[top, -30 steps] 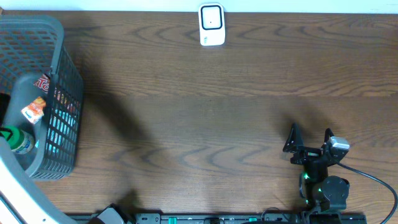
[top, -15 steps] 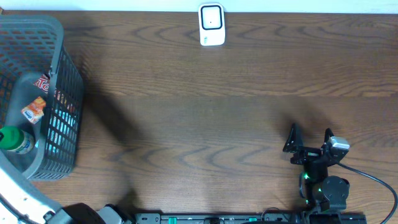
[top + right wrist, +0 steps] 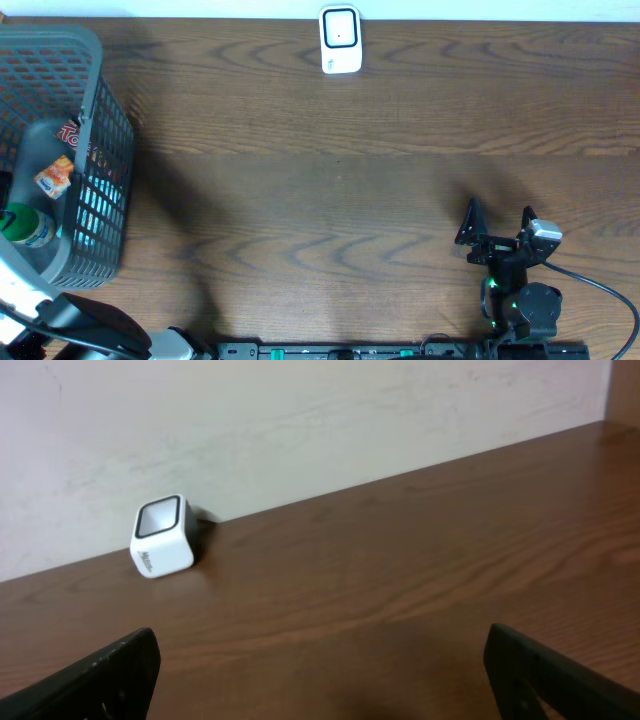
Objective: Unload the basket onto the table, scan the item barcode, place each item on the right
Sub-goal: 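Move the left gripper over the basket and reach down inside, then grasp the green-lidded jar in the basket with the left gripper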
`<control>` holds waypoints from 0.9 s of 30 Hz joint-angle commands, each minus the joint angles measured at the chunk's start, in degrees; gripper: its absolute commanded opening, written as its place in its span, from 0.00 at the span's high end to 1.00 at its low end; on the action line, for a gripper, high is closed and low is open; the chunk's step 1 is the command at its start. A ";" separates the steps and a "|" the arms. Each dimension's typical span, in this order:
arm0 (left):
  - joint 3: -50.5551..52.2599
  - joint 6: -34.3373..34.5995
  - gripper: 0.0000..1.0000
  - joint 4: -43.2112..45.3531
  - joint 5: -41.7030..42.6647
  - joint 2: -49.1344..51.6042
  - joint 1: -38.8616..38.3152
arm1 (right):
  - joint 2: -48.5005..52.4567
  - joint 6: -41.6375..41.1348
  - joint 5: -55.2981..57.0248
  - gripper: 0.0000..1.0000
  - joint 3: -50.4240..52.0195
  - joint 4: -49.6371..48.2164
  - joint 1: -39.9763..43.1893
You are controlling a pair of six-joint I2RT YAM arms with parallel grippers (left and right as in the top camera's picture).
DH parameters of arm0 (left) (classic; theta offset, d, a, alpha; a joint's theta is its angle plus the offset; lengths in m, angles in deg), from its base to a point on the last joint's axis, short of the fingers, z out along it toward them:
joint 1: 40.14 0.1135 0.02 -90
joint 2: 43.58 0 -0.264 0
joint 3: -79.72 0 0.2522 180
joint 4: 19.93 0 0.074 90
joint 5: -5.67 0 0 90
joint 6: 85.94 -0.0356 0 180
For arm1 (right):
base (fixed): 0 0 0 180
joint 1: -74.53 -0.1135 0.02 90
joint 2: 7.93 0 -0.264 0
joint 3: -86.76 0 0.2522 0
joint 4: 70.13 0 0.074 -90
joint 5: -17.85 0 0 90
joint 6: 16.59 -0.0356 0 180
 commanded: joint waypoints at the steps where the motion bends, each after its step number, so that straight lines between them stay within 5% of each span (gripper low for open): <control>1: 0.52 -0.02 0.02 1.73 -0.85 1.68 0.35 | -0.33 0.46 -0.26 0.01 0.04 0.22 -0.33; 27: 0.57 -4.24 0.02 12.20 2.43 16.06 0.35 | -0.33 0.46 -0.26 0.01 0.04 0.24 -0.33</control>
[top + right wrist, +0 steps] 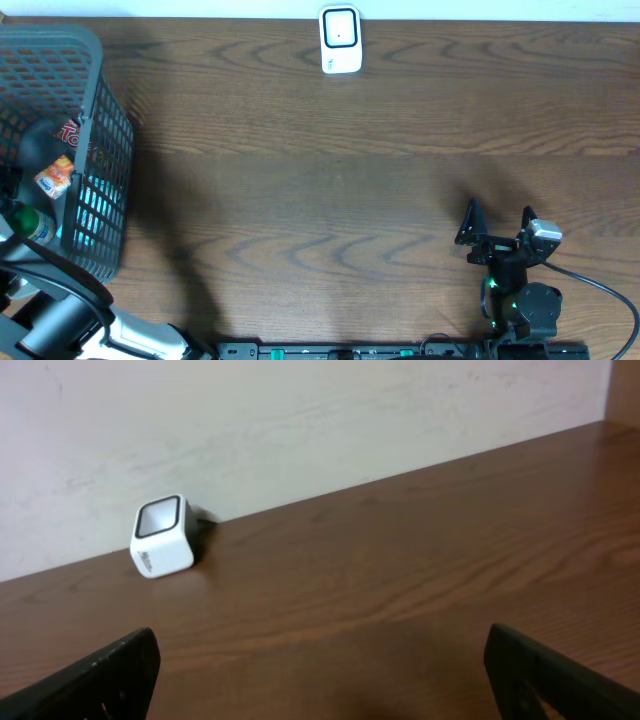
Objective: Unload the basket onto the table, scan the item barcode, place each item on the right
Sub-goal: 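Grasp the green-lidded jar in the basket with the left gripper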
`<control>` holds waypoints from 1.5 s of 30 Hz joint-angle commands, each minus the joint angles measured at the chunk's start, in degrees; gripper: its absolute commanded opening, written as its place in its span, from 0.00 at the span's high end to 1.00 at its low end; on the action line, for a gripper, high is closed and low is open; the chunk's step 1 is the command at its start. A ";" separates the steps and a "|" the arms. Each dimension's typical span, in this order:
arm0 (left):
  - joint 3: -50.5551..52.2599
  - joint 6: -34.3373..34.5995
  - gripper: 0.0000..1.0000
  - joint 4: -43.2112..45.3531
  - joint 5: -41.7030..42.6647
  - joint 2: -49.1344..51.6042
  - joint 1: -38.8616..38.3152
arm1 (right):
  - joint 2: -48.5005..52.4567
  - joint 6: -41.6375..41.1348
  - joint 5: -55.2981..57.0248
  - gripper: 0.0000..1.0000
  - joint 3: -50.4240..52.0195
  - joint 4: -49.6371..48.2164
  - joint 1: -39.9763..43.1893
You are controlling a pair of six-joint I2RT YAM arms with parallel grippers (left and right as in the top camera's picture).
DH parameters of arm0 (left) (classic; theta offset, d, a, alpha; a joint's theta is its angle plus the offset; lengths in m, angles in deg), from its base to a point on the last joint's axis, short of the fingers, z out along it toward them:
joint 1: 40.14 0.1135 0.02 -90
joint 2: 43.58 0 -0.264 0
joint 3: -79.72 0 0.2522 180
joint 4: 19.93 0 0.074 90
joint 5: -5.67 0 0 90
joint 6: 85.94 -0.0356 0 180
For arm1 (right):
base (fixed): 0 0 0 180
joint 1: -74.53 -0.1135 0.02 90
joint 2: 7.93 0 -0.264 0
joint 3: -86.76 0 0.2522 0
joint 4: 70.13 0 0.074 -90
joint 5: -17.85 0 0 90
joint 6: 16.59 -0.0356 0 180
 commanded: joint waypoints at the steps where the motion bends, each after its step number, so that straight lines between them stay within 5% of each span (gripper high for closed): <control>1: 0.28 -1.53 0.02 0.63 1.22 1.42 0.35 | -0.33 0.46 -0.26 0.01 0.04 0.22 -0.33; 20: 0.28 -1.55 0.00 1.88 3.17 10.34 0.35 | -0.33 0.46 -0.28 0.01 0.04 0.22 -0.33; 31: 0.28 -1.57 0.38 -0.26 3.17 10.80 0.35 | -0.33 0.46 -0.26 0.01 0.04 0.22 -0.33; 38: -0.11 -1.55 0.41 -2.89 3.17 6.80 0.35 | -0.33 0.46 -0.26 0.01 0.04 0.22 -0.33; 45: -0.39 -1.51 0.41 -3.17 7.32 -8.76 0.35 | -0.33 0.46 -0.26 0.01 0.04 0.22 -0.33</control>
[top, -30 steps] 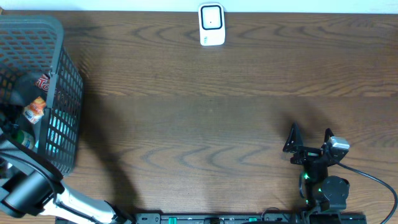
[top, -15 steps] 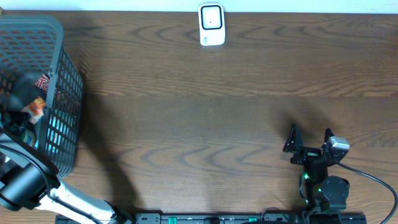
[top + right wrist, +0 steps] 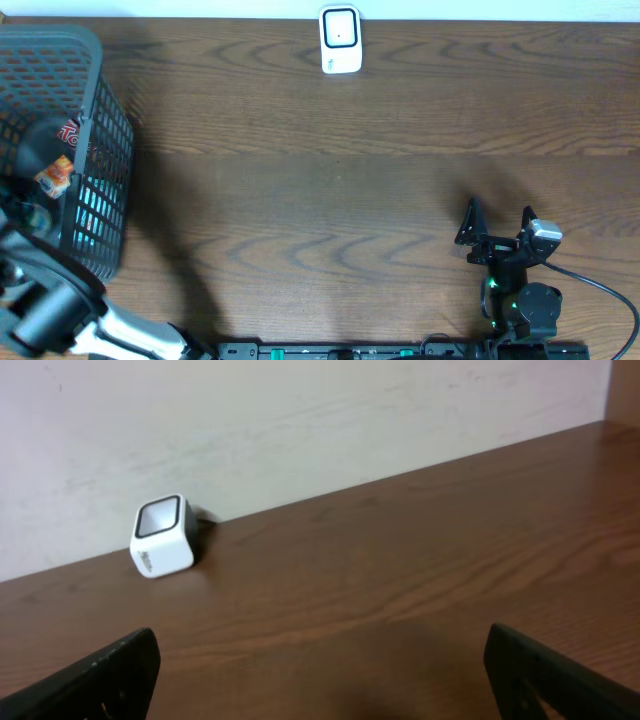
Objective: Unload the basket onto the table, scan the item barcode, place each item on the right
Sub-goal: 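Grasp the green-lidded jar in the basket with the left gripper, then carry the jar to the scanner and hold it before the scanner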
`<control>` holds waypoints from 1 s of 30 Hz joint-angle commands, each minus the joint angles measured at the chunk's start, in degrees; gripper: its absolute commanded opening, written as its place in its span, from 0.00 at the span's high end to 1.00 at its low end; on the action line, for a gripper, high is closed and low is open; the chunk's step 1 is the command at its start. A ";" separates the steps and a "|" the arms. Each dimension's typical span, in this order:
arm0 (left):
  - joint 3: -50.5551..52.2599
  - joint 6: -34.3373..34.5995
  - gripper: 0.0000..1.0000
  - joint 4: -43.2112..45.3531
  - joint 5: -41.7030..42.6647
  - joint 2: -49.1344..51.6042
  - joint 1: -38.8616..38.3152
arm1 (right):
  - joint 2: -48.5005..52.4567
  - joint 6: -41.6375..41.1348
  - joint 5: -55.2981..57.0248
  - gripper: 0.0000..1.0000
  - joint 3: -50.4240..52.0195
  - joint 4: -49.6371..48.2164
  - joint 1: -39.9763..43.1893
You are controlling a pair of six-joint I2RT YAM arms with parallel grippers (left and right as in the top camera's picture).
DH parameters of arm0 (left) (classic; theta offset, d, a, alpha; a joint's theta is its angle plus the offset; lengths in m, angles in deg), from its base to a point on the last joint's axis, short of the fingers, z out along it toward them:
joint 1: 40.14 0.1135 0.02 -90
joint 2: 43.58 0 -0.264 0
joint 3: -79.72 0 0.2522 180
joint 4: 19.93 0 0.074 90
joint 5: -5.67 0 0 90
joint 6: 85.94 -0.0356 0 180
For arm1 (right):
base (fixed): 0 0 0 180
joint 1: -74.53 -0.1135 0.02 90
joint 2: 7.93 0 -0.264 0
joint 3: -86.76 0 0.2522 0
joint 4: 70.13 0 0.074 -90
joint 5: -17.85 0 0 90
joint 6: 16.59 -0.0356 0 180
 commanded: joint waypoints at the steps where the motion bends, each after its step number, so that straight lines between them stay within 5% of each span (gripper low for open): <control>1: -0.50 -0.31 0.41 0.09 3.45 -12.35 0.35 | -0.33 0.46 -0.26 0.01 0.04 0.24 -0.33; 9: -0.50 0.33 0.40 1.07 20.92 -30.99 -1.09 | -0.33 0.46 -0.28 0.01 0.04 0.22 -0.33; 13: -0.50 0.33 0.41 2.14 29.90 -37.70 -9.90 | -0.33 0.46 -0.26 0.01 0.04 0.22 -0.33; 18: -0.26 0.35 0.40 1.86 28.17 -38.12 -28.48 | -0.33 0.46 -0.26 0.01 0.04 0.22 -0.33; 23: 0.24 1.88 0.40 1.16 15.19 -32.39 -49.68 | -0.33 0.46 -0.26 0.01 0.04 0.22 -0.33; 30: 0.24 2.08 0.40 0.74 9.64 -17.99 -66.23 | -0.33 0.44 -0.26 0.01 0.04 0.22 -0.33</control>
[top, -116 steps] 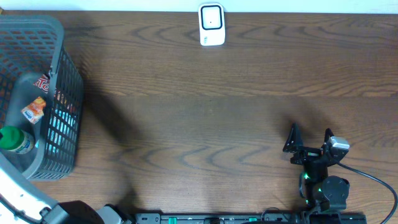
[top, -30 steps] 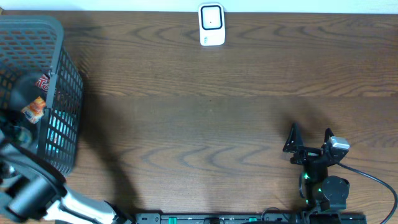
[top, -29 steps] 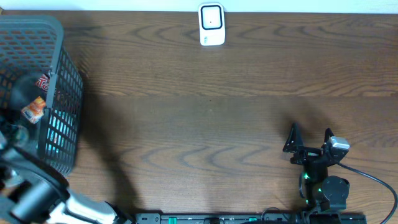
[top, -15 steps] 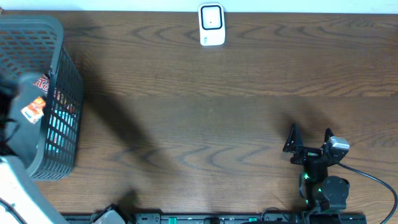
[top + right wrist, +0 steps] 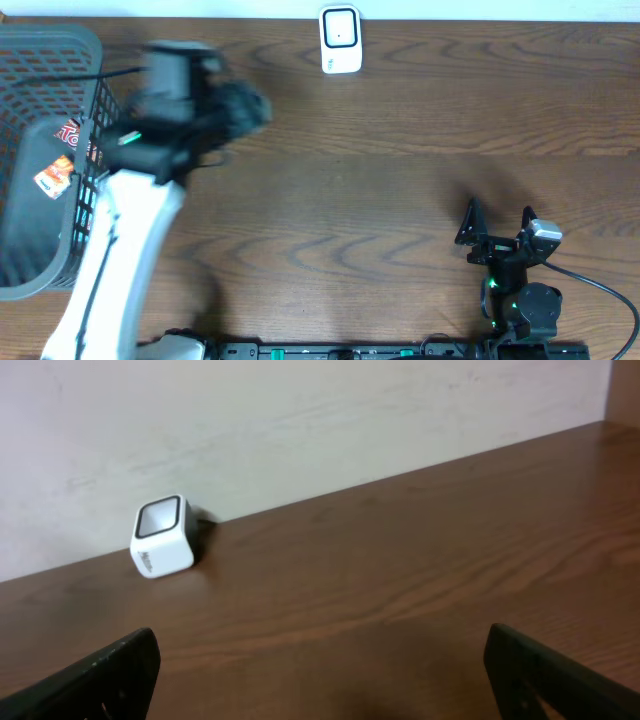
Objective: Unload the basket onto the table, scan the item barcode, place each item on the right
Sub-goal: 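Carry the jar to the scanner and hold it before the scanner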
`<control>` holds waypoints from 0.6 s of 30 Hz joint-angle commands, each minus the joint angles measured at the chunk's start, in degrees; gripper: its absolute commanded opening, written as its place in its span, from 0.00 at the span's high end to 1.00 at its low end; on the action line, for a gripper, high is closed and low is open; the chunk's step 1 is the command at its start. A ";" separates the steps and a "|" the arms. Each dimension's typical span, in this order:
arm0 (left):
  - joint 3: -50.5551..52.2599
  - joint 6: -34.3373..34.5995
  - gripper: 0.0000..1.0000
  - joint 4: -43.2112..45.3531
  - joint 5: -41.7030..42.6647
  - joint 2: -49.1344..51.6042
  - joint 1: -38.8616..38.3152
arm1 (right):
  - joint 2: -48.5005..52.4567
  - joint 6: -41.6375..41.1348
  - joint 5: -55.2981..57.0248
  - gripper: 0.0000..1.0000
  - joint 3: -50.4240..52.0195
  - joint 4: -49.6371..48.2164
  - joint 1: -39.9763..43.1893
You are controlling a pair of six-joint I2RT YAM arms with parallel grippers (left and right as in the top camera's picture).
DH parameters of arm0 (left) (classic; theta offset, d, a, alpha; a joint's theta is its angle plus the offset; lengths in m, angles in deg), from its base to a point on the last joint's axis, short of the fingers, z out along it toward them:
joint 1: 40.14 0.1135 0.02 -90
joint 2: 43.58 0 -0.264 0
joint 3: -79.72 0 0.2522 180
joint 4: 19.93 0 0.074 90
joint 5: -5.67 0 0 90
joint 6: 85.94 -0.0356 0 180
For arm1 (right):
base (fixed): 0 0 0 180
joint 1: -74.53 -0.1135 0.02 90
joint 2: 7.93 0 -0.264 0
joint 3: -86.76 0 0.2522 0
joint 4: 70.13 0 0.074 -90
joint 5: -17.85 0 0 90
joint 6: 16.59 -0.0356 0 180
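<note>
The white barcode scanner (image 5: 340, 40) stands at the table's far edge; the right wrist view has the scanner (image 5: 160, 537) at the left by the wall. My left arm reaches up from the bottom left, and its gripper (image 5: 243, 105) is a dark blur over the table, right of the grey basket (image 5: 100, 60) and left of the scanner. The blur hides its jaws and anything between them. An orange packet (image 5: 55, 178) and a red-lettered item (image 5: 70, 132) lie in the basket. My right gripper (image 5: 497, 216) rests open and empty at the front right.
The grey mesh basket fills the table's left side. The pale wall (image 5: 300, 420) runs directly behind the scanner. A black cable (image 5: 600, 285) trails from the right arm's base toward the right edge.
My left arm was low at the basket's front corner; now it stretches over the table right of the basket, blurred. The green-capped bottle no longer shows in the basket. The right arm has not moved.
A green-capped bottle stood in the basket's front part with my left arm at the frame's corner below it. The arm then lay over the basket's front edge, then across the bottle. Now the arm is out over the table and the bottle's spot shows bare.
</note>
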 commanded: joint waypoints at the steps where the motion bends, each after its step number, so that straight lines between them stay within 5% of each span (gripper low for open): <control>1: 0.26 0.90 0.41 -0.20 -4.59 7.21 -5.22 | -0.31 0.46 -0.24 0.01 0.04 0.22 -0.33; 18: 0.26 3.06 0.41 1.44 -4.61 31.10 -8.28 | -0.31 0.46 -0.24 0.01 0.04 0.20 -0.33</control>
